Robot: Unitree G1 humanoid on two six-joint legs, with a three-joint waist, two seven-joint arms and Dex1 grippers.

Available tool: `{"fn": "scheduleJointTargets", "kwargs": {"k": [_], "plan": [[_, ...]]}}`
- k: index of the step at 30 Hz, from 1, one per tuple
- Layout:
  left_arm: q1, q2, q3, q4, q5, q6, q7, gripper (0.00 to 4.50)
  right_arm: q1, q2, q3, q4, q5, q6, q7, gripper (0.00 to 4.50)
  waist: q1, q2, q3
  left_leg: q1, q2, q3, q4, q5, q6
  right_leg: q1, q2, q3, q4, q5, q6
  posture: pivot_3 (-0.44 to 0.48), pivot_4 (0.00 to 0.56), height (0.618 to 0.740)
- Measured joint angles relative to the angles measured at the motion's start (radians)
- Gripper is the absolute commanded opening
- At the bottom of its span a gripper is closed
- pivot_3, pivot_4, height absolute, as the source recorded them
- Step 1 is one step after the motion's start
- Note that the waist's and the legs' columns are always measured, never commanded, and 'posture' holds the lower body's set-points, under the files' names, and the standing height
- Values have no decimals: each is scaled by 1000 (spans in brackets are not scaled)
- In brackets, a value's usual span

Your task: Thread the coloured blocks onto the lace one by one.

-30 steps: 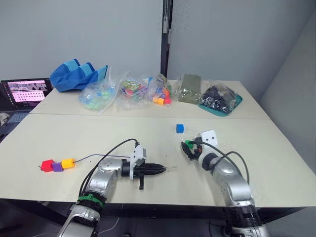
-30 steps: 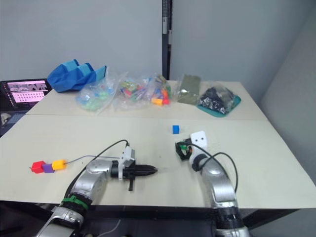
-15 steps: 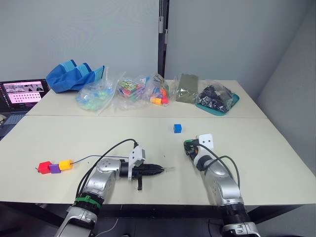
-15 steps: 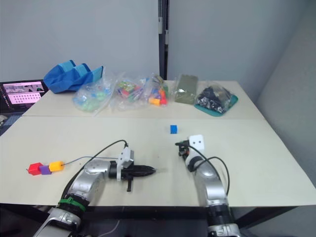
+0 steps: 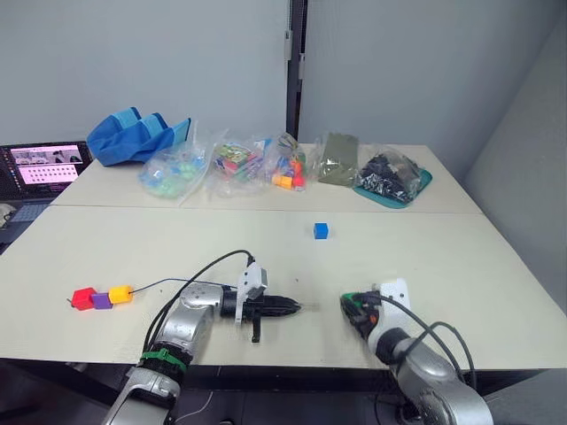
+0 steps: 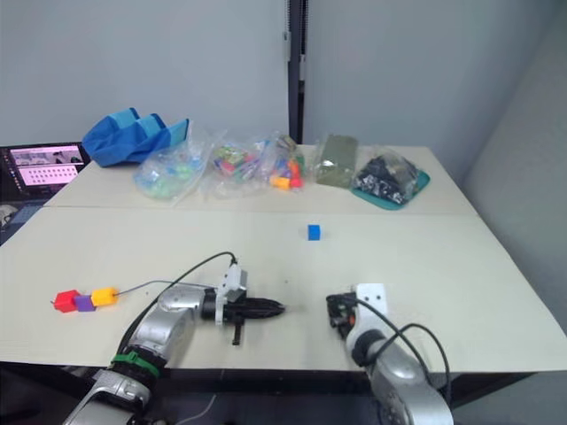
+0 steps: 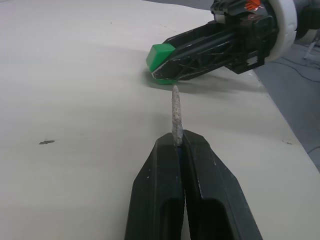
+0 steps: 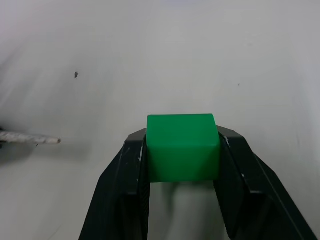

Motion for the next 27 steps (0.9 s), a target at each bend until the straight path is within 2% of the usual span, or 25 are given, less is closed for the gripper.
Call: {"fn": "scheduleJointTargets", "kwargs": {"k": [8, 10, 15, 17, 21, 25, 27], "plan": [[-48, -25, -7, 74, 10, -25, -27, 0, -18, 107, -29, -37, 41, 99, -83, 1195, -1, 0, 0, 0, 0, 0, 0, 0, 0, 0, 0, 0, 0, 0, 0, 0, 150, 740], [-51, -27, -7, 81, 10, -31, -32, 0, -22, 120, -32, -37, 42, 106, -92, 2215, -2, 0, 0, 0, 0, 0, 0, 0, 0, 0, 0, 0, 0, 0, 0, 0, 150, 740], [-51, -29, -4, 89, 9, -44, -45, 0, -52, 162, -77, -37, 100, 131, -107, 3924, -2, 0, 0, 0, 0, 0, 0, 0, 0, 0, 0, 0, 0, 0, 0, 0, 150, 740], [-51, -30, -3, 90, 9, -45, -45, 0, -78, 164, -100, -37, 127, 139, -108, 4479, -2, 0, 0, 0, 0, 0, 0, 0, 0, 0, 0, 0, 0, 0, 0, 0, 150, 740], [-47, -34, 4, 89, 8, -45, -44, 0, -190, 152, -233, -34, 244, 182, -101, 4479, -2, 0, 0, 0, 0, 0, 0, 0, 0, 0, 0, 0, 0, 0, 0, 0, 150, 740], [-42, -37, 7, 83, 7, -45, -43, 0, -351, -18, -329, 13, 365, 245, -23, 4479, -1, 0, 0, -1, 0, -1, -1, 0, 1, 0, 0, 0, 0, 0, 0, 0, 150, 740], [-39, -39, 6, 77, 8, -45, -38, 0, -399, -169, -313, 72, 390, 267, 68, 4479, -1, 0, 0, -1, -1, 0, -1, 0, 1, 0, -1, 0, -1, 0, 0, 0, 150, 740]]}}
